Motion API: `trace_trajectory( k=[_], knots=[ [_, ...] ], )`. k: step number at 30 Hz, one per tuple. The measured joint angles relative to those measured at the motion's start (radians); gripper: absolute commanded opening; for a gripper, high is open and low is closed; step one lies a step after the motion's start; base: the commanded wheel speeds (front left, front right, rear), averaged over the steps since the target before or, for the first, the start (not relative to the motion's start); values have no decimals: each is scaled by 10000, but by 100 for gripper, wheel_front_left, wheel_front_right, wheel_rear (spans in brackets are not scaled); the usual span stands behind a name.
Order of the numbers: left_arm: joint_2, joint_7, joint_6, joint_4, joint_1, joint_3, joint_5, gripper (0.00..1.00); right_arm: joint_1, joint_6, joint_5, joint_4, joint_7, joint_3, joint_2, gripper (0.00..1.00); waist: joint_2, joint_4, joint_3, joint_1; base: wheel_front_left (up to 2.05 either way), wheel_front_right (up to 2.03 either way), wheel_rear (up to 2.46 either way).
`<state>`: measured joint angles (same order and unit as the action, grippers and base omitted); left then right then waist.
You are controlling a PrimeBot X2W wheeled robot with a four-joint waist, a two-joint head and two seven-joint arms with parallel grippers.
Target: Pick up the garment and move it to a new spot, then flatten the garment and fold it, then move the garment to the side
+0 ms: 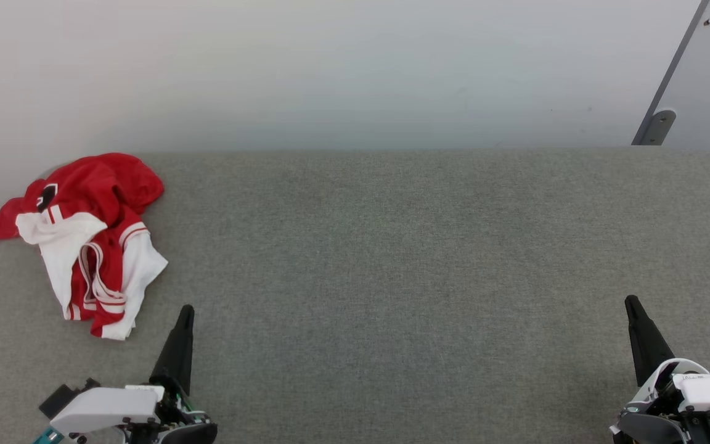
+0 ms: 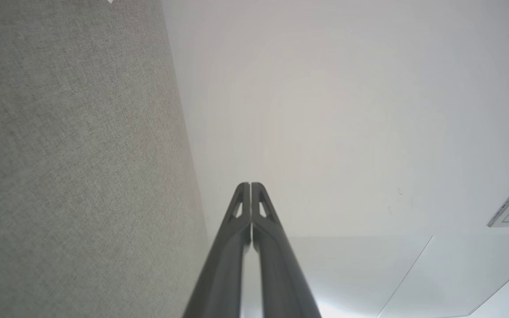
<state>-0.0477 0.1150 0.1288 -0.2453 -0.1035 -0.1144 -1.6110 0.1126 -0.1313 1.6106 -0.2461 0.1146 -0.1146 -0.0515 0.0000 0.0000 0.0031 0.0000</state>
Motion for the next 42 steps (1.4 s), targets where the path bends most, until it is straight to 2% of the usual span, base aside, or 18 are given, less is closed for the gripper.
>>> trace_trajectory(
  k=[42],
  knots=[
    [0, 0, 0, 0, 0, 2, 0, 0, 0, 0, 0, 0, 0, 0, 2, 0, 0, 0, 0, 0, 0, 0, 0]
  ],
)
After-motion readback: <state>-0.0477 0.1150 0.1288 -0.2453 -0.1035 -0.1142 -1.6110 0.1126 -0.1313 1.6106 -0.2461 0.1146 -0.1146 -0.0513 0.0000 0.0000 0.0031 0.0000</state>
